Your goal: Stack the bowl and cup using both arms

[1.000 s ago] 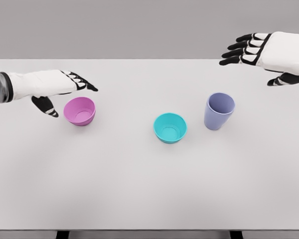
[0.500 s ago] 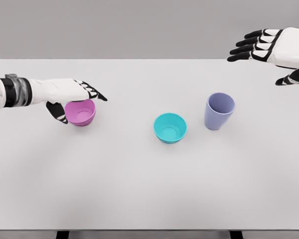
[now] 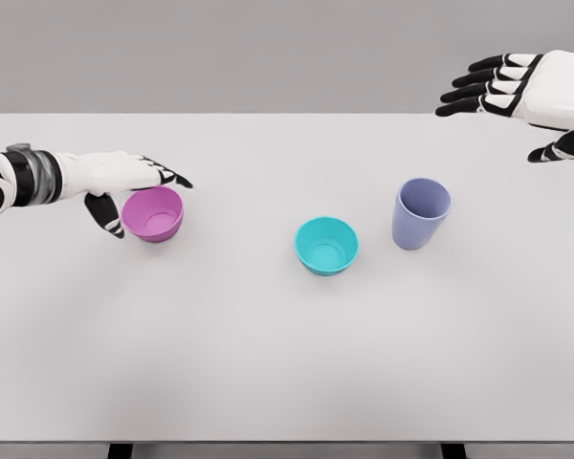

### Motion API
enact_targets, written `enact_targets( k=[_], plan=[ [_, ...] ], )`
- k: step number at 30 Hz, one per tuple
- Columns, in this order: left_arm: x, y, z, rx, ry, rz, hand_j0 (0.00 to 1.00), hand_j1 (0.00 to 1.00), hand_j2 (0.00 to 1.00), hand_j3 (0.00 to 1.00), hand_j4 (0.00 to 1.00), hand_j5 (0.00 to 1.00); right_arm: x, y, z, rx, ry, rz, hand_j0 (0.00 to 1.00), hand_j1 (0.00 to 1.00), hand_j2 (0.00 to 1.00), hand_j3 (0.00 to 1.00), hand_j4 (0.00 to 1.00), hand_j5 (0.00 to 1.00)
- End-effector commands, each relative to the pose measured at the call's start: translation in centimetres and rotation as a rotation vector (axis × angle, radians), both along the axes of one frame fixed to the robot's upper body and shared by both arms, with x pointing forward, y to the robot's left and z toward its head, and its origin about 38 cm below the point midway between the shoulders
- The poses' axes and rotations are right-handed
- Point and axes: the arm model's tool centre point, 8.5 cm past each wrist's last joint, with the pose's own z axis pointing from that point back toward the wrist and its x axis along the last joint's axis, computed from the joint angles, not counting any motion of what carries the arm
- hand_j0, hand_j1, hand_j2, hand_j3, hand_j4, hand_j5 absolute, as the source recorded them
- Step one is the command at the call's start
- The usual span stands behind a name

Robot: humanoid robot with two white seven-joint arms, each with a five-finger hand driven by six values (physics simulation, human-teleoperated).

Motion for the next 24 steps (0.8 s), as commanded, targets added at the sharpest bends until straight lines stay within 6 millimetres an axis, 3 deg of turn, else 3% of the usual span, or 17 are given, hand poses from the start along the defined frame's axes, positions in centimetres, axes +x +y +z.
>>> enact_targets(
  k=[1, 24],
  plan=[
    [0.1, 0.2, -0.4, 0.007, 0.011, 0.033, 1.0, 1.0, 1.0, 1.0, 1.0, 1.0, 0.0, 0.0, 0.1, 0.005, -0.001, -0.002, 1.0, 1.0, 1.0, 1.0, 1.0, 1.0],
    [1.9, -0.6, -2.5, 0.011, 0.036, 0.062, 1.0, 1.0, 1.0, 1.0, 1.0, 1.0, 0.2, 0.7, -0.1, 0.034, 0.005, 0.019, 1.0, 1.0, 1.0, 1.0, 1.0, 1.0]
  ],
)
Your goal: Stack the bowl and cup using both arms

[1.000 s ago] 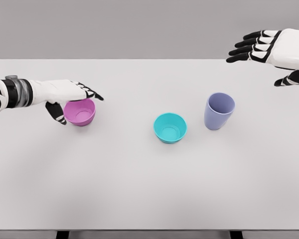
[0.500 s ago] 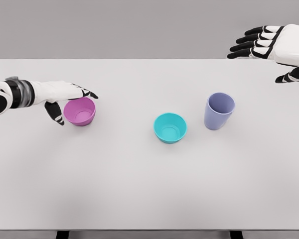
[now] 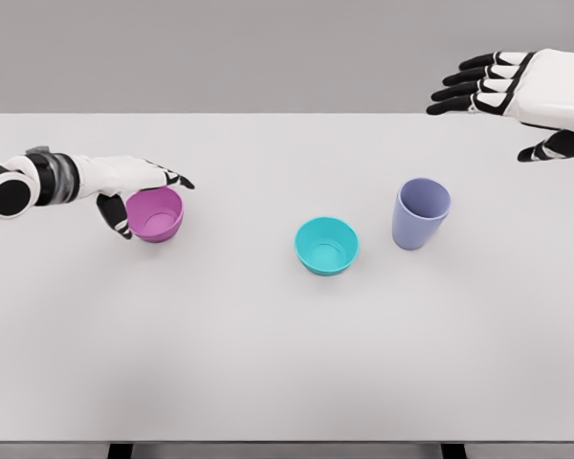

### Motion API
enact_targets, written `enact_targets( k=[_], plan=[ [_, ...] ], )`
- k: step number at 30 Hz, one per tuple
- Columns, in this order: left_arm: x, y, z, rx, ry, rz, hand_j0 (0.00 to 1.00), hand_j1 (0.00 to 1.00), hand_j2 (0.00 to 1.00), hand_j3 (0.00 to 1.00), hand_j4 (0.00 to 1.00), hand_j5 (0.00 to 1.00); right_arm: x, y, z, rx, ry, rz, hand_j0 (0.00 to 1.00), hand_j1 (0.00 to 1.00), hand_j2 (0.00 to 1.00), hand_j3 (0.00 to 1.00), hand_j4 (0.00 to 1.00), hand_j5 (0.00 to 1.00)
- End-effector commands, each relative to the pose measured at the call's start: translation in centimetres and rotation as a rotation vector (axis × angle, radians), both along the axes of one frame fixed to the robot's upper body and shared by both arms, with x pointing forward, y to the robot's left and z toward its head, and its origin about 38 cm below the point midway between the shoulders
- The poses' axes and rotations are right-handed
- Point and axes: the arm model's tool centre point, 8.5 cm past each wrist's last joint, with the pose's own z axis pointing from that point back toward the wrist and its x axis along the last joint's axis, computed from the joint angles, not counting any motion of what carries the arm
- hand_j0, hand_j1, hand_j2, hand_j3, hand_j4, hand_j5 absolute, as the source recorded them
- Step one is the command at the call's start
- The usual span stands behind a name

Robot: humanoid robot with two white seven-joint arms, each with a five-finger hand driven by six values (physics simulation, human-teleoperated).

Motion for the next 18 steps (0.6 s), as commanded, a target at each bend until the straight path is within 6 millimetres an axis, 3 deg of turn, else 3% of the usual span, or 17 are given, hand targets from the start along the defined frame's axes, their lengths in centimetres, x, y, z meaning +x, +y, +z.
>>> enact_targets(
  k=[1, 18],
  plan=[
    [0.23, -0.26, -0.43, 0.004, 0.004, 0.0, 1.0, 1.0, 1.0, 1.0, 1.0, 1.0, 0.02, -0.02, 0.01, 0.006, 0.003, -0.002, 1.0, 1.0, 1.0, 1.0, 1.0, 1.0],
    [0.06, -0.04, -1.3, 0.012, 0.021, 0.006, 1.0, 1.0, 1.0, 1.0, 1.0, 1.0, -0.01, 0.02, -0.04, 0.005, 0.004, 0.0, 1.0, 1.0, 1.0, 1.0, 1.0, 1.0]
  ],
)
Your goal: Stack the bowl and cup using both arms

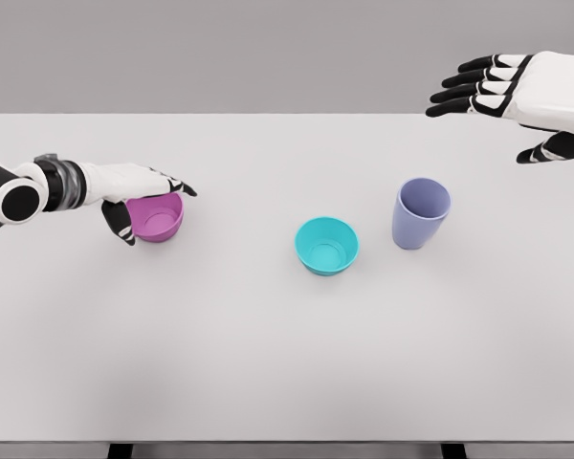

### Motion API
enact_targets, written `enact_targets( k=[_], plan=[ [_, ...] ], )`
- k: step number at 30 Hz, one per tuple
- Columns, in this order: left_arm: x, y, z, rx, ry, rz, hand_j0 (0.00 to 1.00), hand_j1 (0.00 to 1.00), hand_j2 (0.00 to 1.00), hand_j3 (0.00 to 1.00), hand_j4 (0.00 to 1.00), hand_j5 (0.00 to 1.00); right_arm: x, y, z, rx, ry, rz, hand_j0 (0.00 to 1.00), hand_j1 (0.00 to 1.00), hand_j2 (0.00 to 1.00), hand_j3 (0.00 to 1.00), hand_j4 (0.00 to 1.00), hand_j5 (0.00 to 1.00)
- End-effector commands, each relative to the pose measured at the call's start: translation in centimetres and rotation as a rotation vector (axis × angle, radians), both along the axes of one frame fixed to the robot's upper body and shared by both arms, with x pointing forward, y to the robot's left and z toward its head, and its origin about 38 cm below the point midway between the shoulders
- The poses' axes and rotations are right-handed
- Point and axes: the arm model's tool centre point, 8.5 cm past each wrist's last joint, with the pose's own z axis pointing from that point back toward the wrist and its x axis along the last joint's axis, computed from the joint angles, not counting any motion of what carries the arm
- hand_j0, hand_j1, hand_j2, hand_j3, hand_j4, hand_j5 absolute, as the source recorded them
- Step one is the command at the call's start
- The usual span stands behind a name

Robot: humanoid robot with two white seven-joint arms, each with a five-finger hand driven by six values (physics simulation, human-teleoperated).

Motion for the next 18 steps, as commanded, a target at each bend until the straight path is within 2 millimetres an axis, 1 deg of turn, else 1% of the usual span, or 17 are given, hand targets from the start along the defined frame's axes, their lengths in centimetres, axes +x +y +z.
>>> enact_targets(
  k=[1, 10, 11, 13, 15, 18],
  plan=[
    [0.06, 0.15, -0.04, 0.001, 0.001, 0.004, 1.0, 1.0, 1.0, 1.0, 1.0, 1.0, 0.0, -0.01, 0.12, 0.005, 0.0, -0.001, 1.0, 1.0, 1.0, 1.0, 1.0, 1.0],
    [0.02, 0.19, -0.23, 0.005, 0.004, 0.005, 1.0, 1.0, 1.0, 1.0, 1.0, 1.0, -0.01, -0.04, 0.2, 0.004, -0.001, -0.002, 1.0, 1.0, 1.0, 1.0, 1.0, 1.0],
    [0.02, 0.2, -0.23, 0.005, 0.004, 0.006, 0.99, 0.99, 0.99, 0.99, 0.99, 0.99, -0.01, -0.04, 0.2, 0.004, -0.001, -0.002, 1.0, 1.0, 1.0, 1.0, 1.0, 1.0],
    [-0.01, 0.21, -0.3, 0.005, 0.006, 0.006, 0.92, 0.92, 0.92, 0.92, 0.92, 0.92, -0.02, -0.06, 0.03, 0.004, 0.003, -0.003, 1.0, 1.0, 1.0, 1.0, 1.0, 1.0],
    [-0.02, 0.21, -0.35, 0.006, 0.007, 0.008, 0.88, 0.88, 0.88, 0.88, 0.88, 0.88, -0.01, -0.03, -0.11, 0.005, 0.006, -0.002, 1.0, 1.0, 1.0, 1.0, 1.0, 1.0],
    [-0.02, 0.21, -0.35, 0.006, 0.007, 0.008, 0.86, 0.86, 0.86, 0.86, 0.86, 0.86, -0.02, -0.03, -0.1, 0.007, 0.007, -0.001, 1.0, 1.0, 1.0, 1.0, 1.0, 1.0]
  ],
)
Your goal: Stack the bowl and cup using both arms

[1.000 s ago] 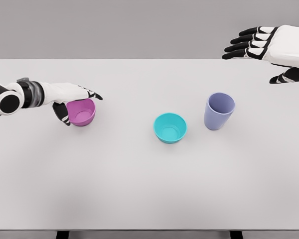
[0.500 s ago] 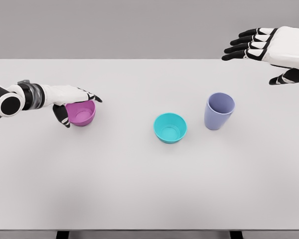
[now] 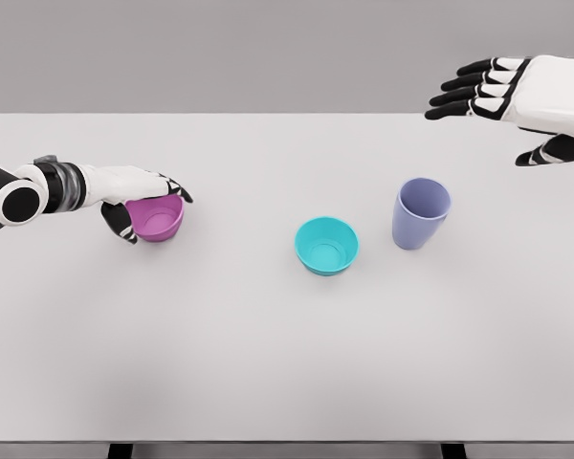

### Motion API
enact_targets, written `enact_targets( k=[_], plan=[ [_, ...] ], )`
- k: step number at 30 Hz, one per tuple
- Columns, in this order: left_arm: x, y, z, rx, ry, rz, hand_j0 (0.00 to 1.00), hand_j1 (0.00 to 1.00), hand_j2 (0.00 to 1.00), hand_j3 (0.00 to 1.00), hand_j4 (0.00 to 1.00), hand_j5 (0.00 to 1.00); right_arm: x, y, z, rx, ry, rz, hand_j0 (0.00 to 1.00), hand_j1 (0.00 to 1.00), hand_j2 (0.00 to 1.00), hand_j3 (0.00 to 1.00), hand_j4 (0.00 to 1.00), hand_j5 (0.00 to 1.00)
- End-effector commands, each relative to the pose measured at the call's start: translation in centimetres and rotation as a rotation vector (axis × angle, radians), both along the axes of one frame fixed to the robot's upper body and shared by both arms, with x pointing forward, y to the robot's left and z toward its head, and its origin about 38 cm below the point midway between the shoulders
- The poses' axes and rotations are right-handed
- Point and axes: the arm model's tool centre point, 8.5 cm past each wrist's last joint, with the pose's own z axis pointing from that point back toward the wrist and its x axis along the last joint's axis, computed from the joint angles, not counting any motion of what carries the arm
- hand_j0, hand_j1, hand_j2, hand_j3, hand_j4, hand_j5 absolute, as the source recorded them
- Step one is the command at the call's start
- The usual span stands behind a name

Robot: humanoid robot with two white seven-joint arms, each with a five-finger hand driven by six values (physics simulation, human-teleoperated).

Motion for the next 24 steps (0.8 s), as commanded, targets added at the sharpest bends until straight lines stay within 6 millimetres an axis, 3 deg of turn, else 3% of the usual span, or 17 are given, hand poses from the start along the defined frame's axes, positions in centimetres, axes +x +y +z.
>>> enact_targets(
  k=[1, 12, 24],
  plan=[
    [0.0, 0.0, 0.0, 0.001, 0.001, 0.001, 0.83, 0.83, 0.83, 0.83, 0.83, 0.83, 0.0, 0.0, 0.0, 0.004, 0.004, -0.002, 1.0, 1.0, 1.0, 1.0, 1.0, 1.0],
    [0.0, -0.2, 1.0, -0.004, -0.02, -0.017, 0.7, 0.7, 0.7, 0.7, 0.7, 0.7, 0.0, 0.0, -0.1, 0.003, 0.008, -0.002, 1.0, 1.0, 1.0, 1.0, 1.0, 1.0],
    [-2.3, -1.1, 4.0, -0.011, -0.075, -0.108, 0.64, 0.64, 0.64, 0.64, 0.64, 0.64, 0.0, 0.0, -0.3, 0.002, 0.012, 0.0, 1.0, 1.0, 1.0, 1.0, 1.0, 1.0]
  ],
)
